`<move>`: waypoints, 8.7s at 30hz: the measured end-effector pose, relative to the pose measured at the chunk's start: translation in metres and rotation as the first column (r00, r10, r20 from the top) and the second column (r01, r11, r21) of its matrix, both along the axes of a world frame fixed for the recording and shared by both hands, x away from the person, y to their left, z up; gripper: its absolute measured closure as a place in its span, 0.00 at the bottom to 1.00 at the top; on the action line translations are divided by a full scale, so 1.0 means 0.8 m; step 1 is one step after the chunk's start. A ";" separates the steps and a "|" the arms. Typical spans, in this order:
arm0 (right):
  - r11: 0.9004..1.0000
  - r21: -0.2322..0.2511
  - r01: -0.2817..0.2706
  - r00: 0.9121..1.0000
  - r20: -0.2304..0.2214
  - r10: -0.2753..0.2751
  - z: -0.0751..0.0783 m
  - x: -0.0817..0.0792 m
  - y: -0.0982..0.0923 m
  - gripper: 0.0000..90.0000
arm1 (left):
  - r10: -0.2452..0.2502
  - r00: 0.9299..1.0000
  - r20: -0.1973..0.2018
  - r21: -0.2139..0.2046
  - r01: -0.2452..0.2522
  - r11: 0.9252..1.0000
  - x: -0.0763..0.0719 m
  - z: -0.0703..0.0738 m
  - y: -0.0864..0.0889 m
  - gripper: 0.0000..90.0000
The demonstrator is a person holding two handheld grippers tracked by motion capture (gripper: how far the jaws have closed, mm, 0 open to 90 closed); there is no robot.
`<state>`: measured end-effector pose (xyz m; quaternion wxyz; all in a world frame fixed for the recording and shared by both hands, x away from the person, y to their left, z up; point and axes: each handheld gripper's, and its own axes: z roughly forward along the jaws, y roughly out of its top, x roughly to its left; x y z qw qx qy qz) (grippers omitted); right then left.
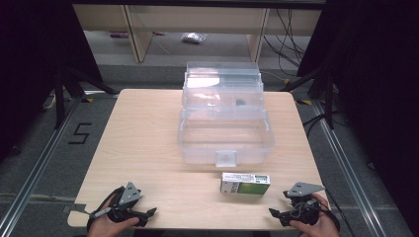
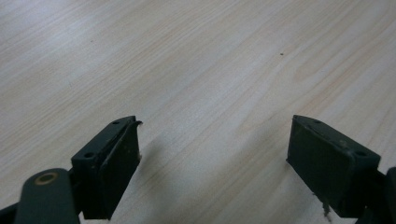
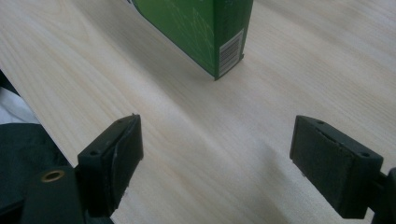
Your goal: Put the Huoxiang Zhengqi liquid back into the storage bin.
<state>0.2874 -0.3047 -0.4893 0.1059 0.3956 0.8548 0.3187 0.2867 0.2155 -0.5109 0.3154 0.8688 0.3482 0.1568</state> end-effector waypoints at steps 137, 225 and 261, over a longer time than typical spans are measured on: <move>0.653 -0.425 -0.627 0.776 -0.265 0.572 0.150 0.131 0.177 0.72 | 0.015 1.000 -0.014 -0.020 -0.015 1.000 0.000 -0.003 -0.001 0.18; 0.659 -0.467 -0.590 0.807 -0.314 0.500 0.110 0.302 0.155 0.72 | 0.034 0.999 -0.009 -0.048 -0.034 0.998 0.001 -0.006 -0.003 0.18; 0.677 -0.434 -0.594 0.804 -0.310 0.507 0.108 0.300 0.147 0.66 | 0.019 1.000 -0.018 -0.017 -0.019 1.000 0.001 -0.005 -0.002 0.18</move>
